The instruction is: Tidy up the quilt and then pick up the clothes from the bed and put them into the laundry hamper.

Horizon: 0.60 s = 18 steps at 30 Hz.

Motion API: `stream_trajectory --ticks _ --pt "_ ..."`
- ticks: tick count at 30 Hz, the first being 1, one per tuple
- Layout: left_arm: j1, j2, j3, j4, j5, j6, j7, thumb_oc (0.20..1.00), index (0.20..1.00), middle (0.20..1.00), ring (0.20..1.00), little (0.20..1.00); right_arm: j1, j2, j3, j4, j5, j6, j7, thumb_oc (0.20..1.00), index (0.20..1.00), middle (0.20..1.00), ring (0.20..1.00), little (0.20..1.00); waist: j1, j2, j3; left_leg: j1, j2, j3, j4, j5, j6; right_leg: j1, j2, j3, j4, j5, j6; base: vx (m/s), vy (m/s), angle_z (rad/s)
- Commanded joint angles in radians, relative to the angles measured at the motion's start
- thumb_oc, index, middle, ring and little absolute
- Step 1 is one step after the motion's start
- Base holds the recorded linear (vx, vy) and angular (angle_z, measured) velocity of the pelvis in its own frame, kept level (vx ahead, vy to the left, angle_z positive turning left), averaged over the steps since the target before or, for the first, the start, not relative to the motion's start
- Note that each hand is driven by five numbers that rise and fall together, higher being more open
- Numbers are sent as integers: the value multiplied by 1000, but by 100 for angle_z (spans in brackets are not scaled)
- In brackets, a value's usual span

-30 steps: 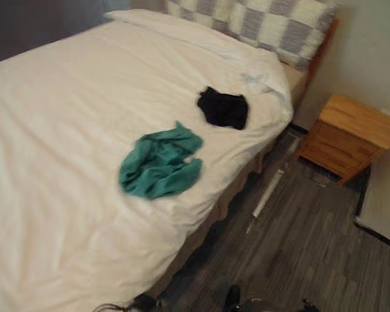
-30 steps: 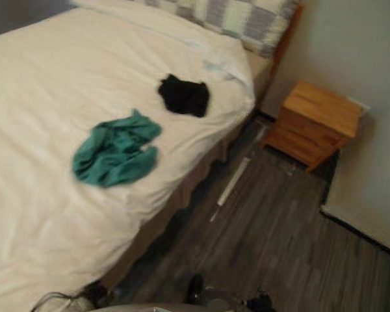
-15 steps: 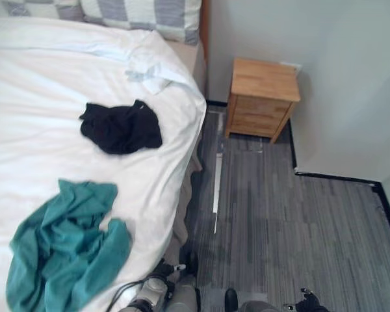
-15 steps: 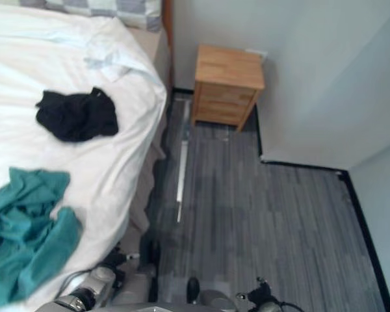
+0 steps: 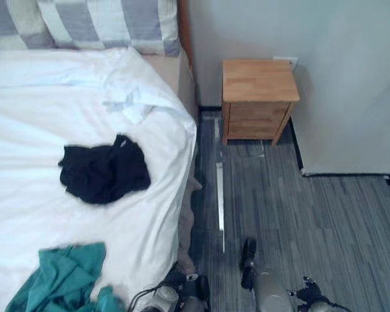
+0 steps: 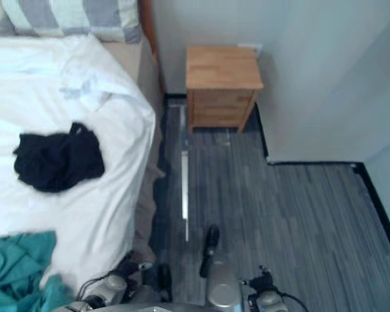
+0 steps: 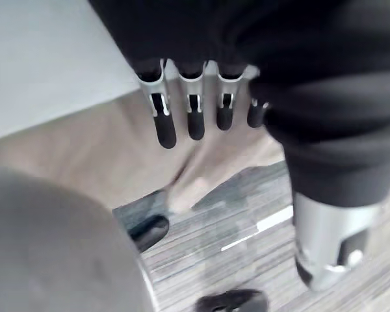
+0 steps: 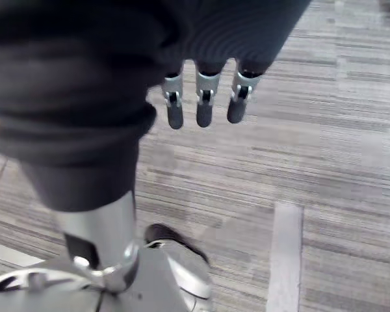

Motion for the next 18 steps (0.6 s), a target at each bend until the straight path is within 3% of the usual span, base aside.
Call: stream_trajectory --ticks 1,2,3,4,5,6,7,9,10,11,13,14,15,16,17,18 --pt "-14 70 -52 8 5 22 64 1000 1000 1000 1000 1000 -56 -61 84 -79 1 -30 1 1000 1000 1000 1000 1000 24 18 58 17 47 -45 343 211 6 69 33 44 -268 160 61 325 -197 -52" --pt "-21 72 -52 -8 -19 19 71 1000 1000 1000 1000 1000 -74 -70 88 -75 4 -28 0 1000 1000 1000 1000 1000 44 3 71 -72 45 -52 418 183 23 100 34 55 -282 145 55 398 -3 -104" --pt "-29 67 -57 -28 -39 12 72 1000 1000 1000 1000 1000 -87 -74 99 -74 2 -24 -4 1000 1000 1000 1000 1000 79 -4 76 -147 56 -36 352 139 39 148 37 90 -299 112 64 400 -2 -113" --pt "-29 66 -57 -29 -39 12 72 1000 1000 1000 1000 1000 -87 -74 99 -74 2 -24 -4 1000 1000 1000 1000 1000 81 -3 77 -144 58 -34 353 138 39 149 38 92 -299 112 64 791 269 -129" --pt "-10 48 -64 -45 -27 6 67 1000 1000 1000 1000 1000 -81 -79 103 -79 -1 -29 -4 1000 1000 1000 1000 1000 115 8 51 -150 39 38 -40 116 58 210 28 126 -320 77 100 514 220 -124" --pt "-10 48 -65 -45 -27 6 67 1000 1000 1000 1000 1000 -81 -79 103 -79 -1 -30 -4 1000 1000 1000 1000 1000 116 6 53 -144 37 40 -46 118 59 213 26 127 -320 77 101 863 327 -123" --pt "-8 46 -68 -41 -15 12 61 1000 1000 1000 1000 1000 -70 -85 94 -77 -4 -27 -12 1000 1000 1000 1000 1000 118 25 30 -157 62 178 -264 208 40 274 47 105 -320 32 108 512 119 -105" --pt "-6 54 -68 -47 2 24 57 1000 1000 1000 1000 1000 -58 -85 93 -76 -12 -23 -19 1000 1000 1000 1000 1000 113 22 14 -136 66 292 -323 215 40 318 67 88 -316 4 114 501 119 -23" --pt "-5 54 -68 -47 2 23 56 1000 1000 1000 1000 1000 -57 -84 94 -76 -13 -24 -19 1000 1000 1000 1000 1000 115 19 17 -122 59 295 -336 216 41 325 62 91 -316 1 117 357 114 61" --pt "1 61 -59 -50 -2 25 57 1000 1000 1000 1000 1000 -55 -80 106 -79 -20 -22 -10 1000 1000 1000 1000 1000 132 6 8 -112 20 264 -339 202 73 328 61 102 -261 -4 122 341 112 60" --pt "9 66 -53 -30 6 32 49 1000 1000 1000 1000 1000 -37 -61 94 -83 -33 -21 -6 1000 1000 1000 1000 1000 122 -3 -2 -43 -23 246 -383 172 115 271 18 57 -1 19 182 362 171 16" --pt "9 66 -53 -30 6 32 49 1000 1000 1000 1000 1000 -37 -61 94 -83 -33 -21 -6 1000 1000 1000 1000 1000 122 -3 -2 -43 -23 246 -383 172 115 271 18 57 -1 19 182 302 218 20" --pt "16 74 -41 -25 4 39 60 1000 1000 1000 1000 1000 -38 -58 87 -112 -32 -20 -5 1000 1000 1000 1000 1000 106 13 10 8 -31 229 -407 169 149 165 -23 59 217 111 212 396 160 71" --pt "15 82 -28 -24 -9 36 73 1000 1000 1000 1000 1000 -36 -57 87 -144 -34 -26 -13 1000 1000 1000 1000 1000 91 28 24 64 -32 163 -452 169 155 83 -14 100 298 109 198 396 159 106" --pt "15 82 -28 -24 -9 36 73 1000 1000 1000 1000 1000 -36 -57 87 -144 -34 -26 -13 1000 1000 1000 1000 1000 89 28 25 65 -33 162 -453 170 155 83 -16 99 300 107 198 436 -19 159" --pt "19 89 -27 -12 -7 28 77 1000 1000 1000 1000 1000 -33 -67 90 -166 -31 -31 -20 1000 1000 1000 1000 1000 82 31 29 89 -38 88 -468 170 145 55 7 139 217 64 169 213 -58 163"
